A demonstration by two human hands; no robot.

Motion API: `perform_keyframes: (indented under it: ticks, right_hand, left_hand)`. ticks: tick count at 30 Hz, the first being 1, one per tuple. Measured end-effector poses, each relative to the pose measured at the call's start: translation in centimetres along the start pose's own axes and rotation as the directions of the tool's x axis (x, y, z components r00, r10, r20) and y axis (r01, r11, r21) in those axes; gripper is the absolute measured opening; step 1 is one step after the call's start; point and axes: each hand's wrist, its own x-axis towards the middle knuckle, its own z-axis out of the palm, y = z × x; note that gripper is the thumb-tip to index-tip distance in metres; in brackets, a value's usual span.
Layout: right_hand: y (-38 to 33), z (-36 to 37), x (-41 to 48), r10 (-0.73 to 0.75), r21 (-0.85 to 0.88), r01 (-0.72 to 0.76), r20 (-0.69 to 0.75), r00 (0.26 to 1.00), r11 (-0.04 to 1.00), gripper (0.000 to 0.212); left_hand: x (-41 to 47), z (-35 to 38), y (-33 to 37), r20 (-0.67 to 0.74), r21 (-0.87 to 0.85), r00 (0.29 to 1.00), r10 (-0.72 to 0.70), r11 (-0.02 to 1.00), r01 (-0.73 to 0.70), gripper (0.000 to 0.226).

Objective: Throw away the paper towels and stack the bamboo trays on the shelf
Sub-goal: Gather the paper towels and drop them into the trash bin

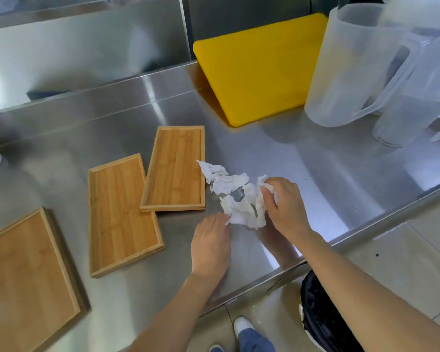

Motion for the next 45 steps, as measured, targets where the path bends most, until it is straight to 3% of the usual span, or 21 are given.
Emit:
perform_keyframes:
  ticks: [4,8,13,15,18,22,28,33,37,41,45]
  right_hand:
    - [-0.5,-2.3,1.7,0.216,0.297,-0.185,-0.074,0.974,0.937,0.016]
    - [-0.2,-3.7,3.6,0.348,0.437,-0.272,-0.102,0.932,0.857,0.005]
    - [0.4,-3.3,4.4,0.323,0.24,-0.323,0.038,0.946,0.915,0.021]
    - [0.6,-2.7,4.3,0.315,0.074,-0.325,0.122,0.941,0.943,0.025]
    - [0.9,-1.8,3.9,0.295,-0.194,-0.25,0.254,0.921,0.948,0.039]
    - [2.0,-0.1,3.5,0.261,-0.346,-0.128,0.371,0.891,0.929,0.047]
    - [2.7,0.6,3.4,0.279,-0.321,-0.146,0.42,0.864,0.936,0.039]
    - [2.6,0.0,4.2,0.233,0.017,-0.249,0.292,0.927,0.968,0.005]
    - [1.7,-0.6,5.5,0.298,0.248,-0.325,0.14,0.944,0.913,0.016]
    - [0.9,0.1,6.5,0.256,0.178,-0.293,0.205,0.945,0.939,0.013]
    - [-0.4,2.1,7.3,0.145,-0.133,-0.104,0.358,0.922,0.986,0.042]
  left_hand:
    - [0.7,-1.2,0.3,-0.004,-0.226,0.991,-0.136,0.965,0.131,0.03]
    - [1.9,-1.8,0.6,-0.014,-0.274,0.98,-0.2,0.943,0.188,0.037]
    - [3.4,-1.2,0.9,0.104,-0.197,0.963,-0.25,0.943,0.267,0.037]
    - [3.8,-0.6,1.1,0.131,-0.129,0.964,-0.232,0.96,0.248,0.045]
    - [4.3,0.5,1.5,0.21,0.042,0.944,-0.255,0.967,0.251,0.061]
    - [4.5,1.5,1.9,0.269,0.22,0.924,-0.272,0.951,0.216,0.061]
    - [4.9,1.7,1.7,0.242,0.142,0.94,-0.24,0.967,0.21,0.037]
    - [5.4,0.9,1.1,0.109,-0.076,0.975,-0.194,0.976,0.203,0.013]
    - [6.4,-1.1,1.2,0.032,-0.203,0.974,-0.222,0.953,0.224,0.024]
    - [9.0,-2.9,0.8,0.017,-0.16,0.957,-0.289,0.944,0.288,0.021]
    - [12.3,-2.9,-0.4,0.097,0.169,0.959,-0.268,0.953,0.25,0.028]
